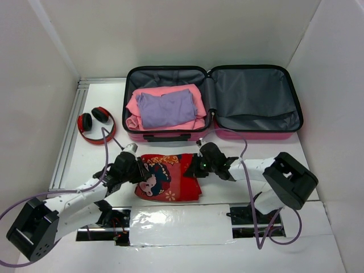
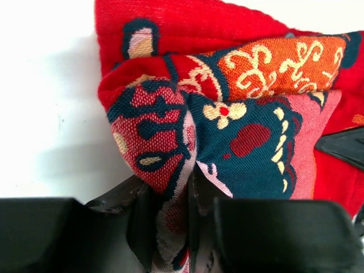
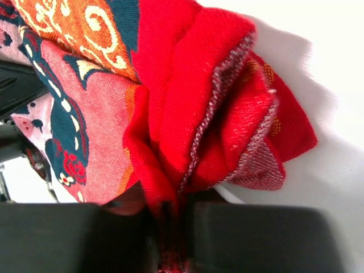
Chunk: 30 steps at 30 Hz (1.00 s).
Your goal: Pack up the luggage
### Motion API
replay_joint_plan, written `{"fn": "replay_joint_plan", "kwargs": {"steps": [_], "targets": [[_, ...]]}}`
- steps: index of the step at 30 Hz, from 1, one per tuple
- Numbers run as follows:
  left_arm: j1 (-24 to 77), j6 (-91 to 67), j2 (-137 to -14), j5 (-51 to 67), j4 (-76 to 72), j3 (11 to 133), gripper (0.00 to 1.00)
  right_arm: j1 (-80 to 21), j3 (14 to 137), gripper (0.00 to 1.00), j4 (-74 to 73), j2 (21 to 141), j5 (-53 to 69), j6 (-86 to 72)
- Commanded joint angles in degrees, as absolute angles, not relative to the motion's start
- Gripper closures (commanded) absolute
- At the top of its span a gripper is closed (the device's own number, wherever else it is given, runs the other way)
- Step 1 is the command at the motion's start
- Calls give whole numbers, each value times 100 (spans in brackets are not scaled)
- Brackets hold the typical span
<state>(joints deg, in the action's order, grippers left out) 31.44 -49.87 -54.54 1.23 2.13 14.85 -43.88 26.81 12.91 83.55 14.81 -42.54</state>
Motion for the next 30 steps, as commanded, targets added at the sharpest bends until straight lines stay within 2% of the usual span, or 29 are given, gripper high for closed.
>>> {"fn": "replay_joint_plan", "kwargs": {"steps": [1,8,13,17,20,23,30], "targets": [[3401,-5001,-5687,-105,641,1590,100,-4562,2785,100,344,8377,783,-4053],[3541,-4694,-4493,-308,1853,2837,100,-4412,3934,100,-1106,6745,475,-3481],[3542,-4299,-4227,-448,2355,4398,100,-4071,5174,100,-1827,6381,351,-2989],[3419,-3894,-4981,-448,2487,5737,100,-3692,6753,100,-2101,6924,580,-2497],[3077,-3499,-5474,-738,2242,6596,100,-3315,7477,100,-2109,7504,658,-2031],[2427,-3296,-6265,-300,1804,7222,100,-2719,8426,100,-2030,8286,1158,-1714],[1302,-3182,-7909,386,950,7646,100,-2013,9851,100,-1846,9991,1890,-1529]]}}
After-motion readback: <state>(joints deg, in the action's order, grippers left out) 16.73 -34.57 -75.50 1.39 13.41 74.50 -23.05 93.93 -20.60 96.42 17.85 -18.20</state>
